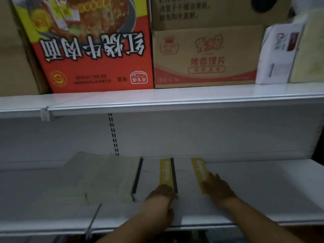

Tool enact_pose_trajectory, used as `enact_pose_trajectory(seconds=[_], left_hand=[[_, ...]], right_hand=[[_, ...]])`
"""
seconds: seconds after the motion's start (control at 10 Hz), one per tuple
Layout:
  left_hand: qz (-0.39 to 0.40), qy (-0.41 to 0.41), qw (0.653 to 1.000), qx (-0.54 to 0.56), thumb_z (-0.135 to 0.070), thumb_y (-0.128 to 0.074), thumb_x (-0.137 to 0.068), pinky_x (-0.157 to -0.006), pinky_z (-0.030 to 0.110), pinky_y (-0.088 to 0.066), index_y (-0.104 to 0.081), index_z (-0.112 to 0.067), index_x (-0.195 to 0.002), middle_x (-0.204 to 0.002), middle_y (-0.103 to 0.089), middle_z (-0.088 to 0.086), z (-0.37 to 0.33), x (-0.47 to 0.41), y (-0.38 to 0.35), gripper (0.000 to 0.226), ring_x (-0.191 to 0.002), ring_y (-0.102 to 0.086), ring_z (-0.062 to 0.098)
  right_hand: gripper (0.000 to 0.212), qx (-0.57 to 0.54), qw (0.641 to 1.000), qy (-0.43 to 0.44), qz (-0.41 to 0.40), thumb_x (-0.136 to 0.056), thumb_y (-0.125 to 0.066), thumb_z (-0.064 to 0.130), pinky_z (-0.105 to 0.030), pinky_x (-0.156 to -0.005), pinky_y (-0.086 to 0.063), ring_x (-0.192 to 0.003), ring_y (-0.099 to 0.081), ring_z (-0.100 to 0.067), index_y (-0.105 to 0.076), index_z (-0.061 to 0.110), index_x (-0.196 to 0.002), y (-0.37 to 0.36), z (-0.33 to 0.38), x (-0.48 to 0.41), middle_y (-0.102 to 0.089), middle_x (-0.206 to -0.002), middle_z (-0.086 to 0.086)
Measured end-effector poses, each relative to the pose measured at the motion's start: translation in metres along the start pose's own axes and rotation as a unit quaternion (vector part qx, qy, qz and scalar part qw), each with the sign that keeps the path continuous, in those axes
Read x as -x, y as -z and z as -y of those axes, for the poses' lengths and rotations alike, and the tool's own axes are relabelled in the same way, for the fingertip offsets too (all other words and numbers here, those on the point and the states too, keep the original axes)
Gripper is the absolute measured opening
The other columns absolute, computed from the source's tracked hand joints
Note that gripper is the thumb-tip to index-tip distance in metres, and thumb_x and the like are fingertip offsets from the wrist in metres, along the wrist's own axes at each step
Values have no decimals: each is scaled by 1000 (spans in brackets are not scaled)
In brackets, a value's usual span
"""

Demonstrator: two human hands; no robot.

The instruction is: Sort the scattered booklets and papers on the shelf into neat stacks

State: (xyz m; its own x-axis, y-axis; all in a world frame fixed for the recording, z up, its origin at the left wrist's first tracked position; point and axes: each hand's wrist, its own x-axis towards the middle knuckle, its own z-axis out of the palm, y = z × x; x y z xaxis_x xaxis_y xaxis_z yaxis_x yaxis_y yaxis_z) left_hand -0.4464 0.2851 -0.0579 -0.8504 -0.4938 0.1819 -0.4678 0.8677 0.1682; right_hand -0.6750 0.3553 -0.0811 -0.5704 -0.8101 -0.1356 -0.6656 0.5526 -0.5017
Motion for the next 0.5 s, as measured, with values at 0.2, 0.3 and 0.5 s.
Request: enact_pose_trajectory(seconds=[0.2, 0.3, 0.5], left_hand=[[148, 144, 972, -110, -44, -46, -91, -119, 40, -13, -19, -21, -147, -158, -12, 4, 16, 62, 68, 66, -146, -4, 24], [164, 162, 965, -127, -47, -43, -92, -118, 41, -11, -15, -24, -148, -159, -8, 2, 13, 85, 94, 67, -146, -2, 22], [166, 162, 968, -92, -46, -43, -93, -117, 41, -12, -15, -23, -148, -158, -12, 2, 14, 97, 128, 66, -146, -6, 22]], right_hand=[[67, 155, 986, 43, 37, -94, -25, 54, -37, -119, -15, -146, -2, -28, -6, 22, -150, 9, -8, 59, 12, -159, -10], [80, 196, 975, 80, 67, -86, -23, 68, -38, -116, -23, -143, -17, -30, -17, 19, -148, 18, 3, 90, -7, -159, -12], [67, 233, 964, 114, 61, -90, -42, 50, -38, -110, -32, -136, -32, -28, -23, 19, -146, 42, 33, 137, -27, -153, -8]])
